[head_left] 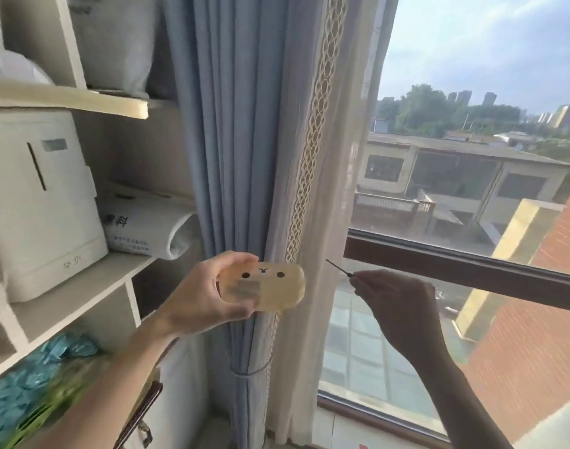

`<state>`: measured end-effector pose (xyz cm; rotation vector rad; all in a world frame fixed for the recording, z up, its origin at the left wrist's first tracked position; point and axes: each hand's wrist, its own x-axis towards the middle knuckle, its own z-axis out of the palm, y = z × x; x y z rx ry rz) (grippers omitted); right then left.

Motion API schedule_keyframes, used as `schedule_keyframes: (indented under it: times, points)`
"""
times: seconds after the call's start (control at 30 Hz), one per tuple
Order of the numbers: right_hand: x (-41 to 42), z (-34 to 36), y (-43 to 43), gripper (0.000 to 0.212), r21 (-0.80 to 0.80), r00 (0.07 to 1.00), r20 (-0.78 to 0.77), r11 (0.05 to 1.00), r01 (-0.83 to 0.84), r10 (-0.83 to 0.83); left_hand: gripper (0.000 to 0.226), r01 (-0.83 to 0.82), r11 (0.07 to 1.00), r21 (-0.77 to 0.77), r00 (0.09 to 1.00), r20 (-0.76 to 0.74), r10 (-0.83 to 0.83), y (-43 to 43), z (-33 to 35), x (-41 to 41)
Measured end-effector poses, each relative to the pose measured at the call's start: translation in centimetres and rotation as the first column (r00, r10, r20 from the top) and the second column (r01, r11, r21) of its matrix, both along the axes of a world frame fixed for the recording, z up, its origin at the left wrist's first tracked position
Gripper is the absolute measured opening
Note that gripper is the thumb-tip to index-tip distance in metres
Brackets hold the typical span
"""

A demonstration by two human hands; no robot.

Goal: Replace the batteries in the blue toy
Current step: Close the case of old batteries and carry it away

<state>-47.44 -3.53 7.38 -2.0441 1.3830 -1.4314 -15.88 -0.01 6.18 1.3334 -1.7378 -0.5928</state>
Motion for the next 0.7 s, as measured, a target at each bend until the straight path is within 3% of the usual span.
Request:
schedule_keyframes:
  times: [0.13, 0.27, 0.37, 0.5, 0.7]
  points:
    - [7.4, 0.6, -8.0, 0.031, 0.066, 0.987, 0.057, 0.986, -0.155, 0.151, 0.074, -0.146, 0.989, 0.016, 0.989, -0.017, 0.147, -4.2, -0.2, 6.6]
    - [16.1, 0.7, -14.3, 0.015, 0.081, 0.953, -0.041, 0.952, -0.297, 0.301, 0.073, -0.314, 0.949, 0.038, 0.949, 0.008, 0.314, -5.8, -0.7, 13.0]
    - [22.8, 0.4, -17.4, 0.010, 0.132, 0.918, -0.006, 0.910, -0.393, 0.397, 0.072, -0.441, 0.894, 0.076, 0.897, -0.010, 0.443, -5.4, -1.4, 16.8]
    - [30.0, -0.1, -19.9, 0.008, 0.109, 0.805, 0.003, 0.800, -0.590, 0.593, 0.068, -0.612, 0.786, 0.087, 0.787, -0.026, 0.616, -3.9, -2.1, 20.0]
    - [37.6, -0.1, -20.8, 0.010, 0.079, 0.618, -0.077, 0.622, -0.779, 0.783, 0.073, -0.836, 0.542, 0.091, 0.548, 0.060, 0.835, -0.8, -3.1, 20.8]
